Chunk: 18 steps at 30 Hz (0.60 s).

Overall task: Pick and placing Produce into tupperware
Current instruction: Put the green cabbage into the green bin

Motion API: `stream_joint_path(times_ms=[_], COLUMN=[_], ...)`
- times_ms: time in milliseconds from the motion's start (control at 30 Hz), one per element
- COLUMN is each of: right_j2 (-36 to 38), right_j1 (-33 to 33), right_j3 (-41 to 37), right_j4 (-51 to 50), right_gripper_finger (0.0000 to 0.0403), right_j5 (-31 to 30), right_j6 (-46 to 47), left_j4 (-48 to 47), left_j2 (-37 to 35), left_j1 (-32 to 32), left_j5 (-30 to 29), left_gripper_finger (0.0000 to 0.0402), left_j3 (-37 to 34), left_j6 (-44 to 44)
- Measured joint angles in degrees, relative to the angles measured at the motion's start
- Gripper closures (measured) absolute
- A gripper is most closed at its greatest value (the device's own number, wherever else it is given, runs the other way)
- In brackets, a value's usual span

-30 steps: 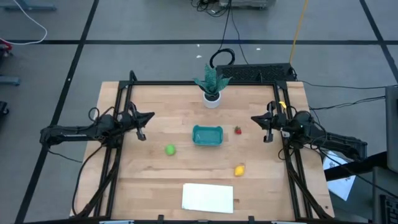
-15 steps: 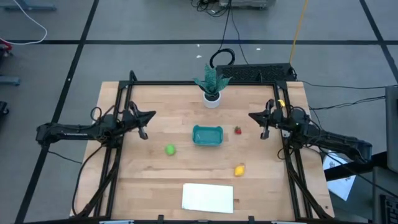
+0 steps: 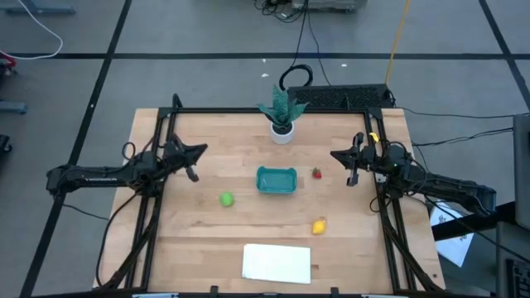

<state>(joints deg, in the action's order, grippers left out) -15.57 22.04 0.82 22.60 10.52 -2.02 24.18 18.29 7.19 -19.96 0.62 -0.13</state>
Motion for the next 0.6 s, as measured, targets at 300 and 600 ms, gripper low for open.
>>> stream_joint_path(times_ms=[300, 600], right_j2=[0.0, 0.0], right_j1=[0.0, 0.0], right_j3=[-0.01, -0.02], right_j4=[-0.02, -0.1], right_gripper_finger=[0.0403, 0.0403], right_j5=[0.02, 0.02], right_j6=[-0.12, -0.15], left_j4=[-0.22, -4.8], left_j2=[3.36, 10.92], left_j1=[0.3, 0.23], left_j5=[2.34, 2.73], left_gripper_finger=[0.0396, 0.0395], left_j3=[1.94, 7.25], left_j6=[-1.98, -1.76])
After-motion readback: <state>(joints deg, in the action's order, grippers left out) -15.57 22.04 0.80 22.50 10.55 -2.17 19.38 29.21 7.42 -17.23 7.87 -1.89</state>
